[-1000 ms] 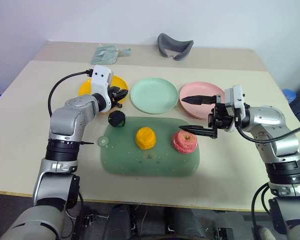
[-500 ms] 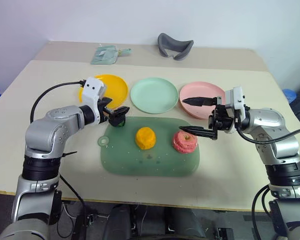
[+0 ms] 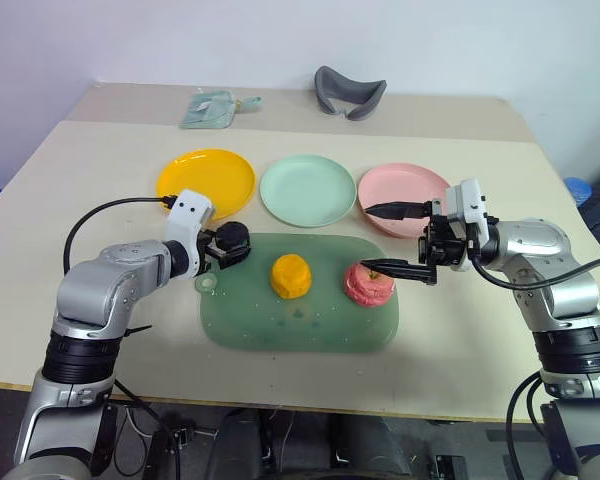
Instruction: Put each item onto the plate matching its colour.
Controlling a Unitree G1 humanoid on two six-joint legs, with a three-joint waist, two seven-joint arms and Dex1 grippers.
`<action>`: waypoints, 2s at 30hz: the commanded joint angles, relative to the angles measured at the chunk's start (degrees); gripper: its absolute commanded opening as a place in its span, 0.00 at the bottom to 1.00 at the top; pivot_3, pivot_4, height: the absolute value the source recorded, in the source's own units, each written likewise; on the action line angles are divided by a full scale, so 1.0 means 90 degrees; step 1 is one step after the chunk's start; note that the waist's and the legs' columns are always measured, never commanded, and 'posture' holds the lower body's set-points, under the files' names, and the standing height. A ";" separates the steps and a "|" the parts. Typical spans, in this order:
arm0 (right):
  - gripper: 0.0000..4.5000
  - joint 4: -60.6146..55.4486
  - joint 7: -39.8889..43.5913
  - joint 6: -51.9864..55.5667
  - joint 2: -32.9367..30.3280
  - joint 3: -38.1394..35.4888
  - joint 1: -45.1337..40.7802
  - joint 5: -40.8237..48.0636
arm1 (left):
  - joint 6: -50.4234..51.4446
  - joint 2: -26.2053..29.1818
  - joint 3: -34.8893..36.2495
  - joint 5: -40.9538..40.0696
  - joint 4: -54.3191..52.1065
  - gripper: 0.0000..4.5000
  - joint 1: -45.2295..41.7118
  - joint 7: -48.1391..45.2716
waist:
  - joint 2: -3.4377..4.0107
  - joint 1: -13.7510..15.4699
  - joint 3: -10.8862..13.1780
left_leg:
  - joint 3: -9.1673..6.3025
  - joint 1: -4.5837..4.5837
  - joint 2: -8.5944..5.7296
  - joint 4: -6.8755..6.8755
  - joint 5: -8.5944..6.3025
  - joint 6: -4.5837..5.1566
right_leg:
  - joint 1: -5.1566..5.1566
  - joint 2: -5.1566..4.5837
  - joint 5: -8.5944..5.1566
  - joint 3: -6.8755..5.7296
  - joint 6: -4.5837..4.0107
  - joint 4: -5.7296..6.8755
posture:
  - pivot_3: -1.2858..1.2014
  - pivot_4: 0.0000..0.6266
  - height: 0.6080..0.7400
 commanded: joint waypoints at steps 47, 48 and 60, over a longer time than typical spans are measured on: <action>0.97 -0.4211 -0.4278 0.2560 0.0025 -0.2939 0.3393 0.1225 | -0.4021 -0.2571 -0.0205 0.1711 0.6247 0.49 -0.3969 0.0268 | -0.0012 0.0142 0.0007 | 0.0004 -0.0006 -0.0008 -0.0001 0.0000 -0.0001 | 0.0000 0.0005 0.0000 -0.0005 0.0002 -0.0006 | 0.52 0.24 1.00; 0.97 -0.4199 -0.4291 0.2531 0.0017 -0.2920 0.3409 0.1188 | -0.4083 -0.2602 -0.0199 0.1730 0.6376 0.55 -0.4003 0.0244 | -0.0014 0.0148 0.0008 | 0.0004 -0.0006 -0.0008 -0.0001 0.0000 0.0000 | 0.0000 0.0005 0.0000 -0.0005 0.0002 -0.0006 | 0.52 0.24 1.00; 0.97 -0.3991 -0.4071 0.2241 -0.0069 -0.2719 0.3562 0.1061 | -0.4414 -0.2187 -0.0233 0.1293 0.4408 0.99 -0.2833 -0.1276 | -0.0016 0.0078 0.0010 | 0.0002 -0.0007 -0.0005 -0.0004 0.0000 0.0000 | -0.0002 0.0006 0.0000 -0.0005 0.0002 -0.0005 | 0.52 0.24 1.00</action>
